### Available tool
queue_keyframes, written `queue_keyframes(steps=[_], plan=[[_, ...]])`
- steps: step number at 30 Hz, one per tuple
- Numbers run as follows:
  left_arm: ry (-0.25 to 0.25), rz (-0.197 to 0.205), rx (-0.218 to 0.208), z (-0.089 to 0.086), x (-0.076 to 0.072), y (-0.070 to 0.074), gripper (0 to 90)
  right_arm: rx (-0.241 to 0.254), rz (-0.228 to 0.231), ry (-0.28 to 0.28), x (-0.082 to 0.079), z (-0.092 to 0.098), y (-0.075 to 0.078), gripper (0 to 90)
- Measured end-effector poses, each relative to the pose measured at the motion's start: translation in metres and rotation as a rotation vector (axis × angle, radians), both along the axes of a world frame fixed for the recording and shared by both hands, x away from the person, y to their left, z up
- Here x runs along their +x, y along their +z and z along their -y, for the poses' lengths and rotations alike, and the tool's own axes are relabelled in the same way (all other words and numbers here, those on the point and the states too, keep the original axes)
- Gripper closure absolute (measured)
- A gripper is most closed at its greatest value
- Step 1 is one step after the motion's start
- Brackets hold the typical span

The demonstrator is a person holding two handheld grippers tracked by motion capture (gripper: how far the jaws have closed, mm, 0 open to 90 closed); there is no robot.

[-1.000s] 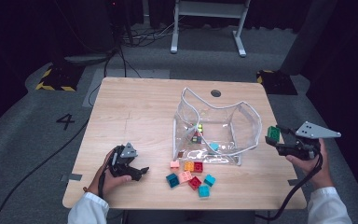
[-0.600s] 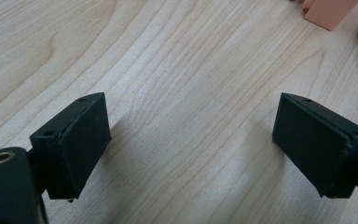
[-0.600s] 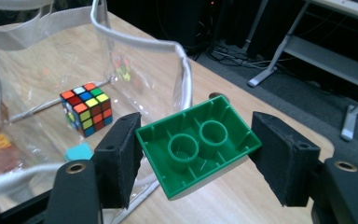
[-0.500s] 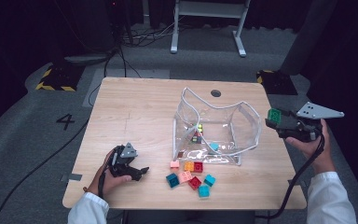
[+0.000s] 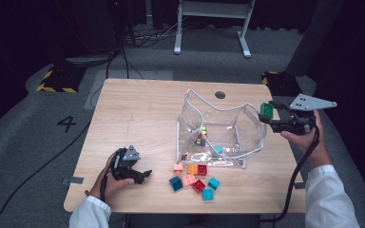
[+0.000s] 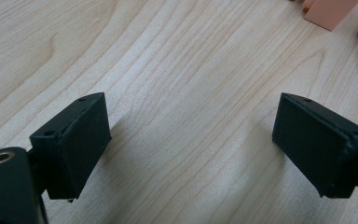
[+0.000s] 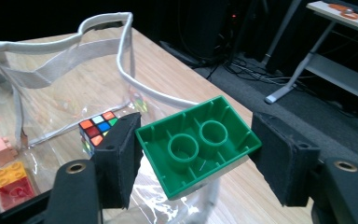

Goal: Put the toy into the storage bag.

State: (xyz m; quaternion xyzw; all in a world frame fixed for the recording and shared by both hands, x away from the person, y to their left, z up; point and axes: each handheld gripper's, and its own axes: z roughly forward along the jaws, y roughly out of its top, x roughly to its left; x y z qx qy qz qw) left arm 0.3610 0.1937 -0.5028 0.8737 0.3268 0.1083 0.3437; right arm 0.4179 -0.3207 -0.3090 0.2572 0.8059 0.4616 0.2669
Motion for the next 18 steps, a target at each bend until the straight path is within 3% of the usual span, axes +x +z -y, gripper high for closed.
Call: queue_keyframes(steps=[11, 16, 17, 18], plan=[[0.000, 0.000, 0.000, 0.000, 0.000, 0.000, 11.3, -0.037, -0.034, 0.091, 0.004, -0.035, -0.007, 35.3], [0.000, 0.000, 0.000, 0.000, 0.000, 0.000, 11.3, -0.107, -0.054, 0.173, 0.008, -0.052, -0.014, 35.3], [-0.001, 0.001, 0.001, 0.000, 0.000, 0.000, 11.3, -0.144, -0.074, 0.219, 0.012, -0.059, -0.018, 35.3], [-0.001, 0.001, 0.001, 0.000, 0.000, 0.000, 11.3, -0.144, -0.074, 0.219, 0.012, -0.059, -0.018, 35.3]])
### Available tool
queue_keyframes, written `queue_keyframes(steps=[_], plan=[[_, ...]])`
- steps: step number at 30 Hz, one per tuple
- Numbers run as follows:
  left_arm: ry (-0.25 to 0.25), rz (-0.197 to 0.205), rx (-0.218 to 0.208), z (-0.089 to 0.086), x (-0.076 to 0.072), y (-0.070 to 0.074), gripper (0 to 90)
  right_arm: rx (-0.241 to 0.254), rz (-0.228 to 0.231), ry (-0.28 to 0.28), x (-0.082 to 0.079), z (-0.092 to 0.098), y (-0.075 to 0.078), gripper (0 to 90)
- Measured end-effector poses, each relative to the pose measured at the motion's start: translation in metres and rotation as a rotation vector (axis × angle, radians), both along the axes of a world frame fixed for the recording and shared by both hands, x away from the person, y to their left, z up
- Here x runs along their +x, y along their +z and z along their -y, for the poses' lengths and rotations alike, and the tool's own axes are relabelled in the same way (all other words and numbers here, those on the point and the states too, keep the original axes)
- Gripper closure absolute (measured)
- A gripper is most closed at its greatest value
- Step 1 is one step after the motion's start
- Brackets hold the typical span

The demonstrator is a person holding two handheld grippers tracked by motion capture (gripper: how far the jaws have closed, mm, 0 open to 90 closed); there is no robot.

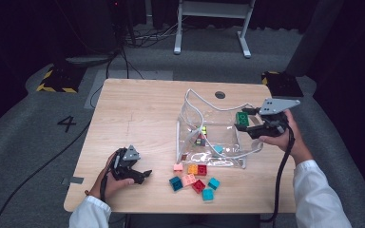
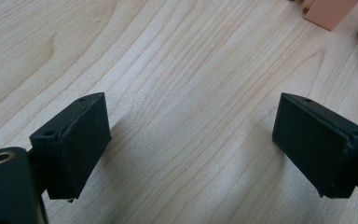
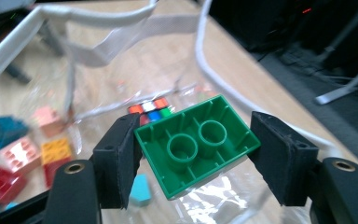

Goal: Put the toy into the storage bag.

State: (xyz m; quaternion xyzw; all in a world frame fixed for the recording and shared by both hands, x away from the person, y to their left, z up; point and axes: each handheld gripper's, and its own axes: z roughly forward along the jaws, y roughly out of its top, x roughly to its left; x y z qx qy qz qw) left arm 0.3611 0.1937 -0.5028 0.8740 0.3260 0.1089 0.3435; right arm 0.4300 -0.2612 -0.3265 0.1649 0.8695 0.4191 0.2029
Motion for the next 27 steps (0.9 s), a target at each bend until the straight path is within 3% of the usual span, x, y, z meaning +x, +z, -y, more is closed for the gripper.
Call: queue_keyframes(steps=[13, 14, 15, 16, 17, 22, 25, 27], plan=[[0.000, 0.000, 0.000, 0.000, 0.000, 0.000, 11.3, -0.240, -0.125, 0.097, 0.023, -0.032, -0.013, 35.2], [0.000, 0.000, 0.000, 0.000, 0.000, 0.000, 11.3, -0.240, -0.125, 0.097, 0.023, -0.032, -0.013, 35.2], [0.001, -0.001, -0.001, 0.000, 0.000, 0.000, 11.3, -0.305, -0.144, 0.095, 0.025, -0.035, -0.015, 35.2], [0.000, 0.000, -0.001, 0.000, 0.000, 0.000, 11.3, -0.305, -0.144, 0.095, 0.025, -0.035, -0.015, 35.2], [0.000, 0.000, 0.000, 0.000, 0.000, 0.000, 11.3, -0.368, -0.168, 0.091, 0.028, -0.038, -0.019, 35.2], [0.002, -0.001, -0.002, 0.000, 0.000, 0.000, 11.3, -0.441, -0.169, 0.109, 0.033, -0.037, -0.023, 35.2], [0.001, -0.001, -0.002, 0.000, 0.000, 0.000, 11.3, -0.538, -0.201, 0.049, 0.034, -0.030, -0.025, 35.2], [0.001, -0.002, -0.002, 0.000, 0.000, 0.000, 11.3, -0.562, -0.211, 0.041, 0.035, -0.025, -0.026, 35.2]])
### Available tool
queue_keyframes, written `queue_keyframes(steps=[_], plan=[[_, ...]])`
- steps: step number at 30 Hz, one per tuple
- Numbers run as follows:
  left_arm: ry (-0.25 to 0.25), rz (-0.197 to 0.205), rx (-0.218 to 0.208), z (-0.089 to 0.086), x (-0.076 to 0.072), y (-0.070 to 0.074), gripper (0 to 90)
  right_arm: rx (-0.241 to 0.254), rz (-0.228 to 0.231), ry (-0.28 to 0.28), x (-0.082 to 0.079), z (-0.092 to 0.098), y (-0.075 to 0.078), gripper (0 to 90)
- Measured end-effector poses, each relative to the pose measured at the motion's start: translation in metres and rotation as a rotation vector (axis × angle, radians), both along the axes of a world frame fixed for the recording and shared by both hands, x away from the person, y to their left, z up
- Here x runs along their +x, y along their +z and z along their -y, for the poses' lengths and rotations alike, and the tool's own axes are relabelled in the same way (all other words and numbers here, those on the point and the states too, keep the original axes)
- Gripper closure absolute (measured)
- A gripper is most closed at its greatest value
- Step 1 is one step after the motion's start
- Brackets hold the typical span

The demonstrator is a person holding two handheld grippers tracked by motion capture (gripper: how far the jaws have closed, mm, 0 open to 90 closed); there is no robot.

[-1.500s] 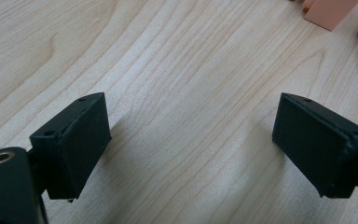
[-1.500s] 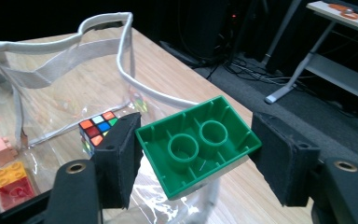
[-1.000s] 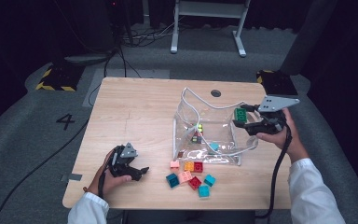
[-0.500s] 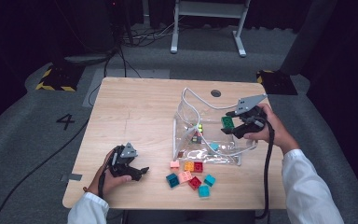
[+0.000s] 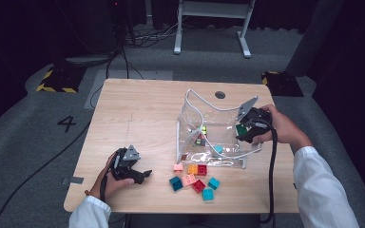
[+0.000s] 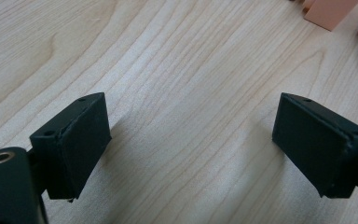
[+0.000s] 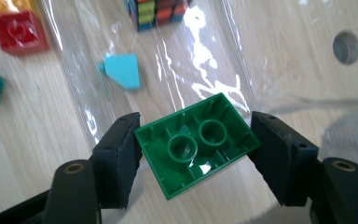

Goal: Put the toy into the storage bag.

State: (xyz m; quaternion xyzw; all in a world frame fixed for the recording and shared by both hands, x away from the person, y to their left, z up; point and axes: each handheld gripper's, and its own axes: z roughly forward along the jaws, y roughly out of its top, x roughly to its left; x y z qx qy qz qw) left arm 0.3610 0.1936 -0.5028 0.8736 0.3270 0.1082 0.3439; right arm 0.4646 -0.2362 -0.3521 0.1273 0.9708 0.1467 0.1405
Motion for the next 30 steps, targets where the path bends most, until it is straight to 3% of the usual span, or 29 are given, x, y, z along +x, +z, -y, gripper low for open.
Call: queue_keyframes(steps=[9, 13, 14, 15, 17, 18, 19, 20, 23, 24, 25, 26, 27, 30], plan=[[-0.002, 0.003, 0.002, 0.000, 0.000, 0.000, 11.3, -0.078, 0.012, -0.015, -0.003, 0.011, -0.002, 35.1], [-0.002, 0.002, 0.003, 0.000, 0.000, 0.000, 11.3, -0.060, 0.023, -0.017, -0.004, 0.010, -0.002, 34.5], [-0.002, 0.002, 0.003, 0.000, 0.000, 0.000, 11.3, -0.022, 0.032, -0.023, -0.005, 0.011, 0.000, 34.1], [-0.002, 0.002, 0.003, 0.000, 0.000, 0.000, 11.3, -0.022, 0.032, -0.023, -0.005, 0.011, 0.000, 34.1], [-0.002, 0.002, 0.003, 0.000, 0.000, 0.000, 11.3, 0.030, 0.038, -0.019, -0.007, 0.014, 0.001, 33.0], [-0.003, 0.003, 0.003, 0.000, 0.000, 0.000, 11.3, 0.081, 0.045, -0.018, -0.008, 0.017, 0.003, 32.1], [-0.003, 0.002, 0.002, 0.000, 0.000, 0.000, 11.3, 0.081, 0.045, -0.018, -0.008, 0.017, 0.003, 32.1], [-0.003, 0.001, 0.001, 0.000, 0.000, 0.000, 11.3, 0.142, 0.066, -0.024, -0.011, 0.021, 0.004, 31.9], [-0.004, 0.001, 0.001, 0.000, 0.000, 0.000, 11.3, 0.163, 0.098, -0.029, -0.015, 0.025, 0.008, 31.0], [-0.004, 0.001, 0.001, 0.000, 0.000, 0.000, 11.3, 0.211, 0.115, -0.040, -0.020, 0.028, 0.011, 29.9], [-0.004, 0.001, 0.001, 0.000, 0.000, 0.000, 11.3, 0.211, 0.115, -0.040, -0.020, 0.028, 0.011, 29.9], [-0.004, 0.001, 0.001, 0.000, 0.000, 0.000, 11.3, 0.281, 0.122, -0.057, -0.027, 0.033, 0.013, 29.5], [-0.004, 0.001, 0.001, 0.000, 0.000, 0.000, 11.3, 0.281, 0.122, -0.057, -0.027, 0.033, 0.013, 29.5], [-0.004, 0.001, 0.001, 0.000, 0.000, 0.000, 11.3, 0.376, 0.167, -0.076, -0.039, 0.044, 0.017, 29.2]])
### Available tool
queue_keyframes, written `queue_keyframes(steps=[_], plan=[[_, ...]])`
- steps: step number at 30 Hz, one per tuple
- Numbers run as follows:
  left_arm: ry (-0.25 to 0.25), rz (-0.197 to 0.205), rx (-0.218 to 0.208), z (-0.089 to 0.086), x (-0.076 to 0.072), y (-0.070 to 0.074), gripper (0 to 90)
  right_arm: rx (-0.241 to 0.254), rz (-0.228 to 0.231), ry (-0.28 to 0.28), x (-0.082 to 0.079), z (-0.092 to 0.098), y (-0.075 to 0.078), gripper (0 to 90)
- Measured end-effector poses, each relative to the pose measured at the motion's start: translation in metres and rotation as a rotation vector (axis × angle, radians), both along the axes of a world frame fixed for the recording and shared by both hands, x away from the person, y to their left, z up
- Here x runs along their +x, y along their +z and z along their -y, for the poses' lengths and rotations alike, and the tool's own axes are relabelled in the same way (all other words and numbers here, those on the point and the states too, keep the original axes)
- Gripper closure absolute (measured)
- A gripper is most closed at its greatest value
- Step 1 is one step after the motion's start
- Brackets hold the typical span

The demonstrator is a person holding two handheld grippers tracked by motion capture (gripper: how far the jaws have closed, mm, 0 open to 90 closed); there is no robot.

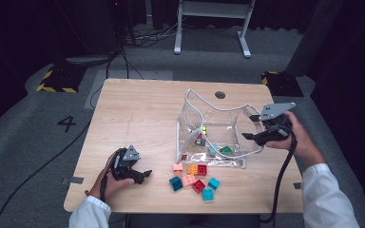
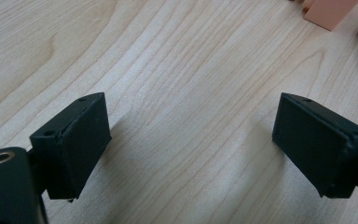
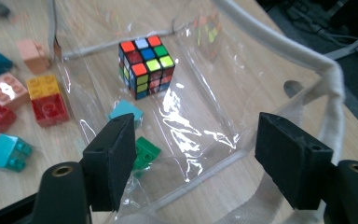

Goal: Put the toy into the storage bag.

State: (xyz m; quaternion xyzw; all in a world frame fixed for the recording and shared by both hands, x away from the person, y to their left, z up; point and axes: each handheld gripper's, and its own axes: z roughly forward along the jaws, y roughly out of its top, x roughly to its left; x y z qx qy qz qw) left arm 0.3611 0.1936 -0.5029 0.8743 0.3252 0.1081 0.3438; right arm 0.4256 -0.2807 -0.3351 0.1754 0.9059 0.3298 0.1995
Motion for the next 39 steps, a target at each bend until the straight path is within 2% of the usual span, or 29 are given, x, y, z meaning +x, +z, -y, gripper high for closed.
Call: queue_keyframes(steps=[2, 3, 4, 5, 6, 7, 8, 10, 12, 17, 19, 20, 26, 30, 31, 32, 33, 34, 35, 36, 38, 39], plan=[[0.000, -0.001, -0.001, 0.000, 0.000, 0.000, 11.3, 0.038, 0.023, -0.021, -0.006, 0.006, 0.002, 29.2], [0.000, -0.001, -0.001, 0.000, 0.000, 0.000, 11.3, 0.038, 0.023, -0.021, -0.006, 0.006, 0.002, 29.2], [0.000, 0.000, 0.000, 0.000, 0.000, 0.000, 11.3, 0.093, 0.047, -0.046, -0.013, 0.015, 0.005, 28.9], [0.000, 0.000, 0.000, 0.000, 0.000, 0.000, 11.3, 0.093, 0.047, -0.046, -0.013, 0.015, 0.005, 28.9], [0.000, 0.000, 0.000, 0.000, 0.000, 0.000, 11.3, 0.148, 0.059, -0.068, -0.020, 0.021, 0.008, 28.9], [-0.001, 0.000, 0.000, 0.000, 0.000, 0.000, 11.3, 0.172, 0.066, -0.075, -0.024, 0.025, 0.009, 28.9], [-0.001, 0.000, 0.000, 0.000, 0.000, 0.000, 11.3, 0.172, 0.066, -0.075, -0.024, 0.025, 0.009, 28.9], [0.000, 0.000, 0.001, 0.000, 0.000, 0.000, 11.3, 0.208, 0.080, -0.093, -0.032, 0.033, 0.011, 28.8], [-0.001, 0.000, 0.000, 0.000, 0.000, 0.000, 11.3, 0.232, 0.110, -0.115, -0.044, 0.046, 0.011, 28.3], [0.000, 0.000, 0.000, 0.000, 0.000, 0.000, 11.3, 0.250, 0.121, -0.147, -0.055, 0.059, 0.005, 27.8], [0.002, -0.002, -0.002, 0.000, 0.000, 0.000, 11.3, 0.265, 0.130, -0.159, -0.060, 0.066, 0.001, 27.8], [0.001, -0.001, -0.002, 0.000, 0.000, 0.000, 11.3, 0.289, 0.123, -0.168, -0.066, 0.072, -0.003, 27.8], [0.000, 0.000, -0.002, 0.000, 0.000, 0.000, 11.3, 0.292, 0.129, -0.196, -0.076, 0.080, -0.020, 27.8], [0.002, -0.001, -0.004, 0.000, 0.000, 0.000, 11.3, 0.294, 0.089, -0.197, -0.083, 0.080, -0.043, 28.0], [0.000, 0.001, -0.001, 0.000, 0.000, 0.000, 11.3, 0.294, 0.089, -0.197, -0.083, 0.080, -0.043, 28.0], [0.001, -0.001, -0.004, 0.000, 0.000, 0.000, 11.3, 0.283, 0.078, -0.198, -0.085, 0.078, -0.052, 28.3], [0.001, -0.001, -0.004, 0.000, 0.000, 0.000, 11.3, 0.283, 0.078, -0.198, -0.085, 0.078, -0.052, 28.3], [0.000, 0.001, -0.003, 0.000, 0.000, 0.000, 11.3, 0.291, 0.050, -0.190, -0.087, 0.075, -0.062, 28.6], [0.000, 0.001, -0.003, 0.000, 0.000, 0.000, 11.3, 0.291, 0.050, -0.190, -0.087, 0.075, -0.062, 28.6], [0.000, 0.001, -0.004, 0.000, 0.000, 0.000, 11.3, 0.301, 0.031, -0.190, -0.089, 0.072, -0.072, 29.5], [0.000, 0.002, -0.003, 0.000, 0.000, 0.000, 11.3, 0.300, 0.011, -0.178, -0.091, 0.069, -0.082, 29.9], [0.000, 0.002, -0.003, 0.000, 0.000, 0.000, 11.3, 0.300, 0.011, -0.178, -0.091, 0.069, -0.082, 29.9]])
